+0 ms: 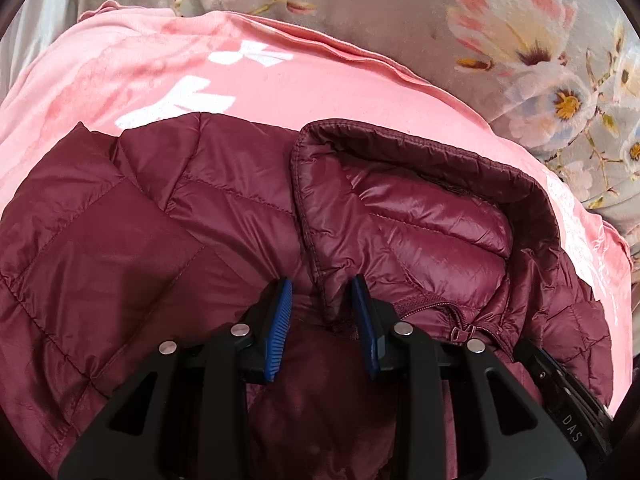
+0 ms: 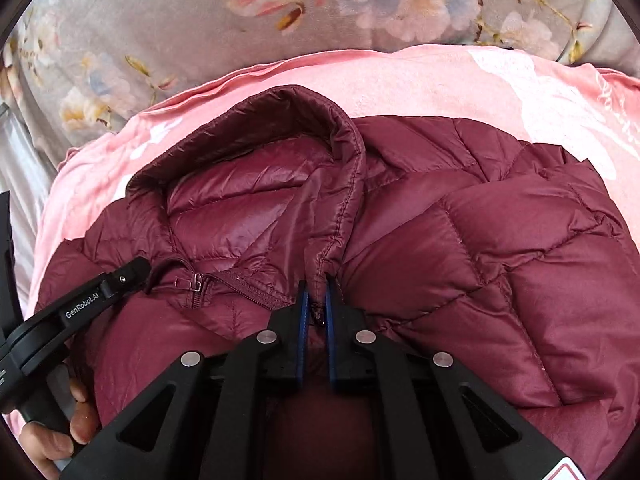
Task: Fold large clothes
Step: 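Grasp the jacket near the collar with both grippers and lift it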
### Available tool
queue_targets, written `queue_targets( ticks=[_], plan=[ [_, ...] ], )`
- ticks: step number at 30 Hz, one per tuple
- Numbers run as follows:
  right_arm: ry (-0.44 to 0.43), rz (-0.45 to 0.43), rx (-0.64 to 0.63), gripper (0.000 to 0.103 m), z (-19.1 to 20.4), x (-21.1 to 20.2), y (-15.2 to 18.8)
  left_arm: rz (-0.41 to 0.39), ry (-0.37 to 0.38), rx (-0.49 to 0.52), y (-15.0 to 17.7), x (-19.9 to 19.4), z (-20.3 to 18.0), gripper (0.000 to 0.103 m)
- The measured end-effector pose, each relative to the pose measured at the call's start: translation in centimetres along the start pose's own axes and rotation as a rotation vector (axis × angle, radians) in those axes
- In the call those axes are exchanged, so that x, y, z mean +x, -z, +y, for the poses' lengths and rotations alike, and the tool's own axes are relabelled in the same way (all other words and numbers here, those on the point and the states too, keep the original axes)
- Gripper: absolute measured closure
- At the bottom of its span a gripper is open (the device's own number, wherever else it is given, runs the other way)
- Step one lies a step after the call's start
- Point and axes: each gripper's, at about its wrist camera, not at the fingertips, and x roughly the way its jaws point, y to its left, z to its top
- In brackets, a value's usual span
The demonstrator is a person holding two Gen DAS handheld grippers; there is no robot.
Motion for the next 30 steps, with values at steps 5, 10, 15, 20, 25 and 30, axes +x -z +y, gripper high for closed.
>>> queue_targets(
  ticks=[5, 10, 15, 20, 25, 30],
  plan=[
    [0.003, -0.001, -0.004, 0.1, 0.1, 0.0, 0.0, -0.011, -0.039, 0.033, 0.2, 0.0, -0.6, 0.072],
    [-0.056, -0.007, 0.044, 0.098, -0.7, -0.2, -0.1, -0.017, -0.034, 0.03, 0.1, 0.1, -0.6, 0.072],
    [-0.165, -0.057, 0.139, 0.09, -2.7, -1.9, -0.1, -0.039, 0.071, -0.048, 0.0, -0.5, 0.8, 0.065],
    [-0.106, -0.121, 0.107, 0.084, -2.6, -5.7, -0.9, -0.092, 0.126, -0.104, -1.0, -2.9, 1.8, 0.053],
    [-0.116, -0.198, 0.105, 0.084, -2.2, -7.0, -5.7, -0.103, 0.161, -0.174, -5.5, -4.4, 2.1, 0.048],
    [-0.126, -0.252, 0.162, 0.084, -2.1, -4.4, -10.1, -0.102, 0.114, -0.239, -10.1, -2.7, 1.8, 0.048]
  ],
)
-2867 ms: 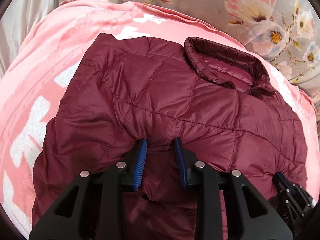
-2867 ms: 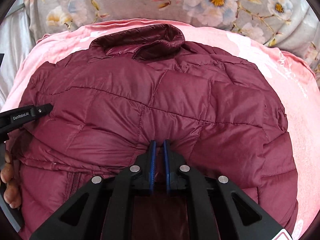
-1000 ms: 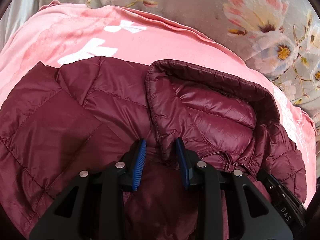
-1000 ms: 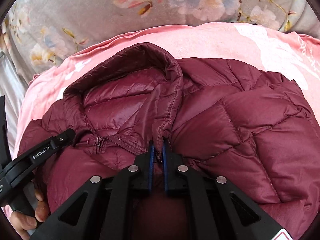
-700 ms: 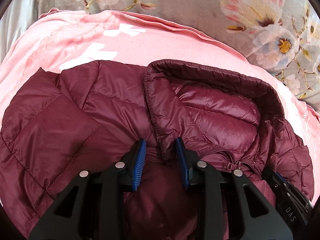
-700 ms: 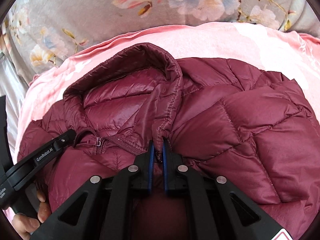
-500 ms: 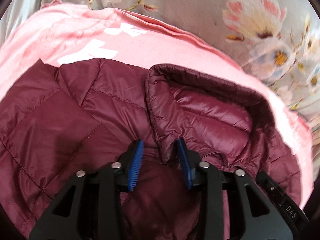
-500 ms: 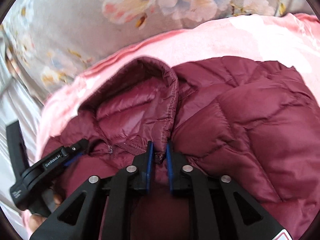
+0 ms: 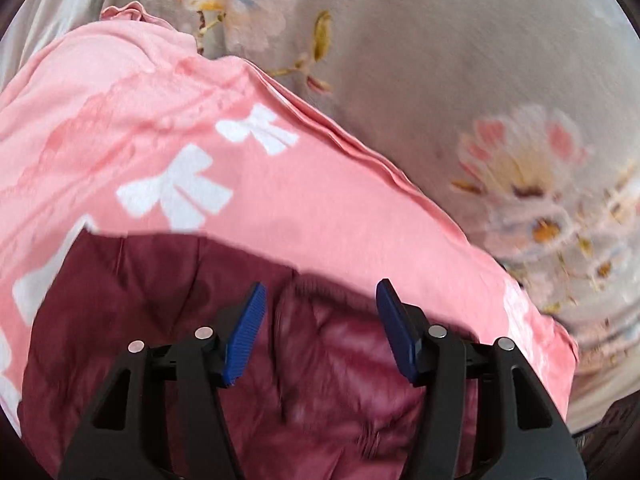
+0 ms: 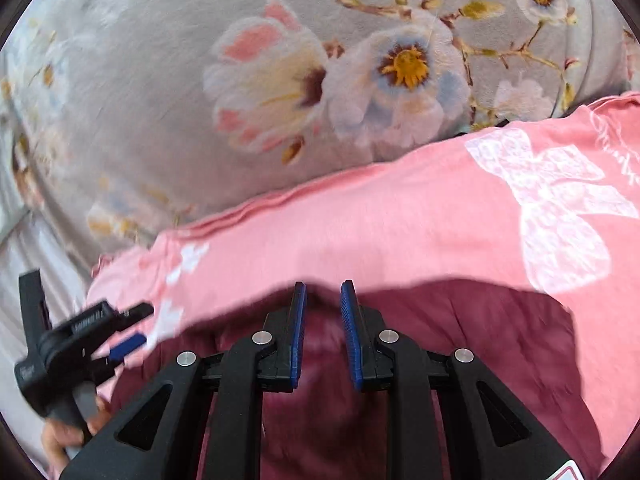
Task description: Fold large clothes
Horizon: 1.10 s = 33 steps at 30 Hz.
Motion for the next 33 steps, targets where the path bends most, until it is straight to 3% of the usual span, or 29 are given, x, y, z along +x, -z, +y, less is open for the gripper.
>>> queue_targets(
  ticks=[4, 8, 12, 18, 23, 27, 33],
  plan=[
    [-0.009, 0.007, 0.05, 0.084, 0.3, 3.5, -1.0, 0.013, -0.061, 0.065, -1.0, 2.4, -1.8, 0.048],
    [0.016, 0.11, 0.061, 0.084, 0.0, 7.1, 0.2, 0.064, -0.122, 0.105, 0.1, 5.1, -2.4, 0.048],
    [0.01, 0.193, -0.002, 0.085, -0.3, 7.0, 2.0, 0.092, -0.183, 0.157, 1.5, 6.3, -1.4, 0.048],
    [0.107, 0.282, -0.111, 0.098, -0.9, 7.2, 3.9, 0.133, -0.205, 0.192, 3.1, 6.9, 0.4, 0.047],
    [0.188, 0.278, -0.23, 0.098, 0.3, 7.5, 5.0, 0.107, -0.249, 0.271, 4.6, 7.2, 0.0, 0.046],
    [0.276, 0.258, -0.325, 0.098, 1.6, 7.8, 5.8, 0.088, -0.254, 0.279, 4.9, 7.3, 0.0, 0.046],
    [0.328, 0.251, -0.378, 0.098, 2.2, 7.9, 6.2, 0.085, -0.263, 0.287, 5.0, 7.4, 0.0, 0.046]
  ],
)
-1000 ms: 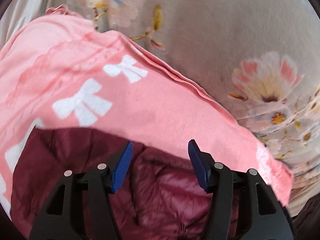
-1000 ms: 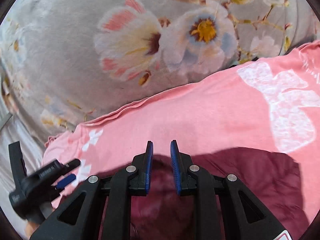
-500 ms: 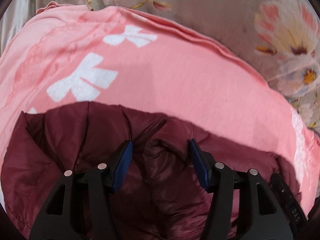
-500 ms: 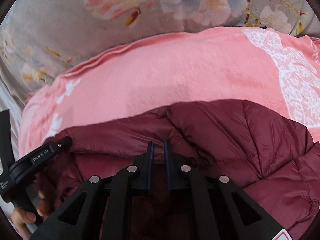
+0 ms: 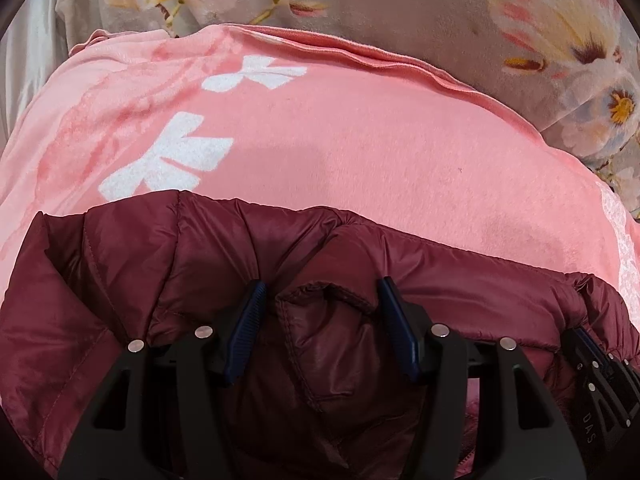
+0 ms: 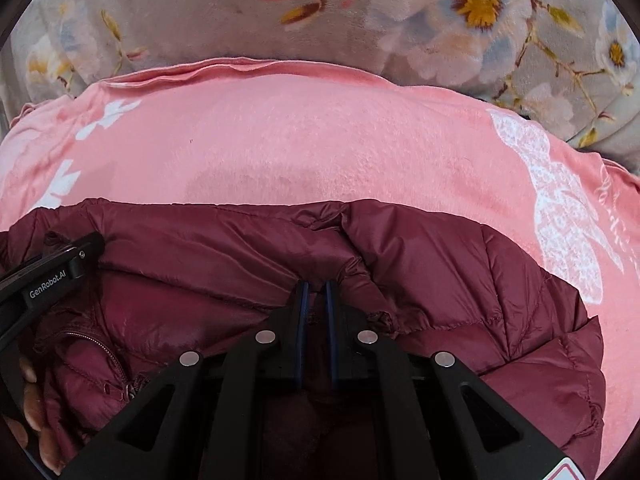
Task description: Fold large clothes
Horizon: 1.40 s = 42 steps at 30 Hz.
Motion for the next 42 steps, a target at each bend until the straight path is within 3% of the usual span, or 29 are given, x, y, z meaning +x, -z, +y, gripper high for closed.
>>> queue_targets(
  ticks=[10, 14, 16, 19, 23, 31, 35, 37, 40, 42],
  plan=[
    [0.004, -0.001, -0.002, 0.098, 0.3, 0.1, -0.1, 0.004, -0.05, 0.041, 0.1, 0.5, -0.7, 0.045],
    [-0.082, -0.04, 0.069, 0.097, -1.2, -1.0, 0.2, 0.001, -0.048, 0.039, 0.1, 0.4, -0.6, 0.045],
    [-0.137, -0.108, 0.084, 0.09, -1.7, -3.9, 1.0, -0.007, 0.008, -0.001, 0.1, -0.2, 0.4, 0.045],
    [-0.221, -0.075, -0.026, 0.093, 0.2, -6.1, 2.3, -0.023, 0.083, -0.079, 0.7, -2.5, 2.9, 0.045],
    [-0.223, -0.01, -0.174, 0.095, 4.0, -6.5, 3.2, -0.021, 0.076, -0.094, 2.4, -5.0, 4.7, 0.045],
    [-0.097, 0.13, -0.391, 0.095, 9.0, -4.6, 2.9, -0.065, 0.039, -0.105, 4.4, -6.1, 5.8, 0.045],
    [-0.069, 0.165, -0.503, 0.099, 8.4, -6.1, 5.1, -0.062, 0.045, -0.119, 4.7, -5.5, 6.2, 0.045],
    [-0.064, 0.147, -0.449, 0.098, 6.7, -7.2, 5.3, -0.068, 0.049, -0.121, 4.8, -5.5, 6.3, 0.045],
    [-0.147, 0.088, -0.312, 0.096, 5.6, -7.8, 4.2, -0.074, 0.04, -0.114, 5.0, -5.5, 6.0, 0.044],
    [-0.15, 0.066, -0.259, 0.096, 5.9, -7.2, 3.7, -0.08, 0.039, -0.118, 5.1, -5.6, 6.0, 0.044]
  ],
)
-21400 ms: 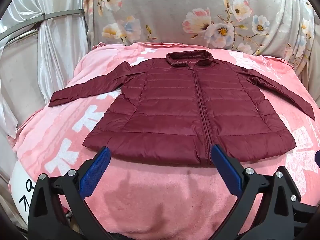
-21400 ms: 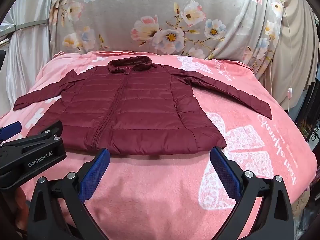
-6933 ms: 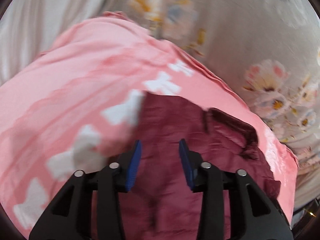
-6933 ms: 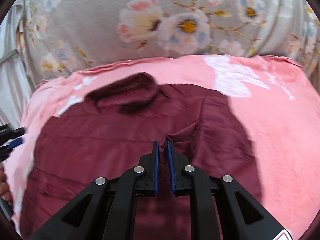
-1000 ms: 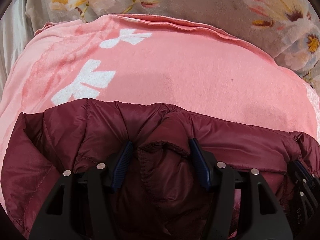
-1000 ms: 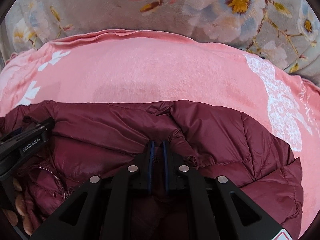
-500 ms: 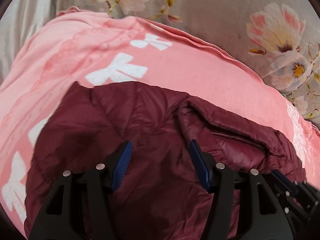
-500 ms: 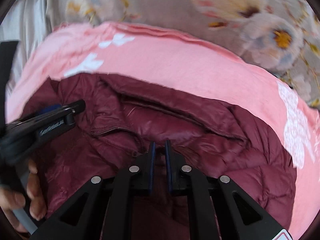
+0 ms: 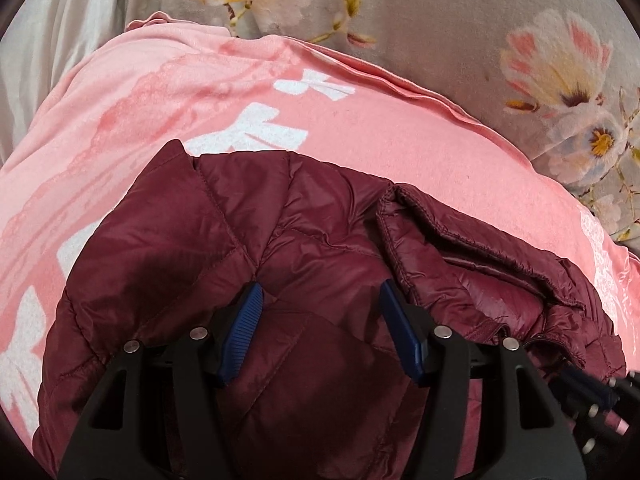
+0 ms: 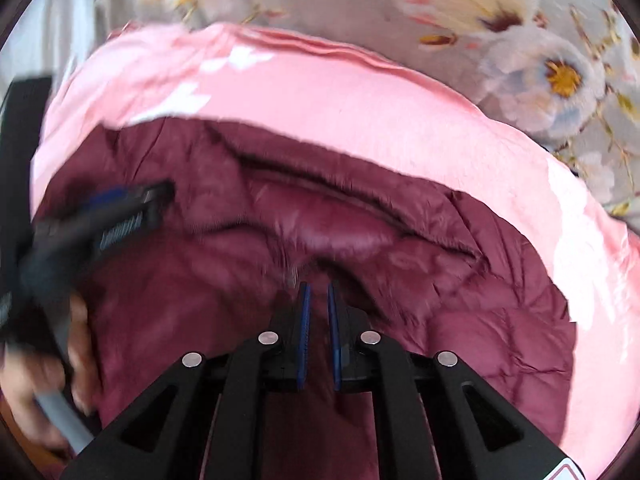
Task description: Fold large clothes
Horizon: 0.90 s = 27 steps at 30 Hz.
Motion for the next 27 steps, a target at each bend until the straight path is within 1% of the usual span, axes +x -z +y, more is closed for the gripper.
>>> queue_targets(
  ticks=[3, 5, 7, 10, 13, 15, 16, 18, 21, 27],
  plan=[
    [-0.031, -0.012, 0.064, 0.096, 0.7, 1.6, -1.1, -0.004, 0.006, -0.008, 0.0, -0.1, 0.1, 0.044],
    [-0.01, 0.001, 0.067, 0.096, 1.6, 3.0, -1.9, -0.005, 0.006, -0.01, 0.1, 0.0, 0.2, 0.044],
    [0.013, 0.038, 0.037, 0.096, 2.5, 3.9, -2.3, -0.003, 0.003, -0.007, 0.1, 0.0, 0.2, 0.044],
    [0.03, 0.073, -0.009, 0.098, 2.9, 3.8, -2.0, -0.003, 0.004, -0.005, 0.1, 0.1, 0.2, 0.043],
    [0.02, 0.081, -0.019, 0.097, 2.1, 2.8, -1.1, -0.004, 0.009, -0.011, 0.0, 0.1, 0.2, 0.043],
    [0.041, 0.099, -0.018, 0.097, 1.5, 2.6, -0.4, -0.004, 0.004, -0.009, 0.1, 0.1, 0.1, 0.043],
    [0.034, 0.093, -0.01, 0.097, 1.1, 2.5, 0.1, -0.004, 0.003, -0.01, 0.1, 0.1, 0.1, 0.043],
    [0.017, 0.053, 0.026, 0.097, 0.4, 1.8, 0.8, -0.004, 0.002, -0.009, 0.1, 0.0, 0.1, 0.043],
    [-0.023, -0.019, 0.072, 0.091, -0.2, 0.7, 1.6, -0.006, 0.002, -0.01, 0.1, 0.1, 0.1, 0.043],
    [-0.075, -0.032, 0.137, 0.091, 1.1, 1.5, 1.4, -0.005, 0.002, -0.008, 0.1, 0.0, 0.2, 0.043]
  ],
)
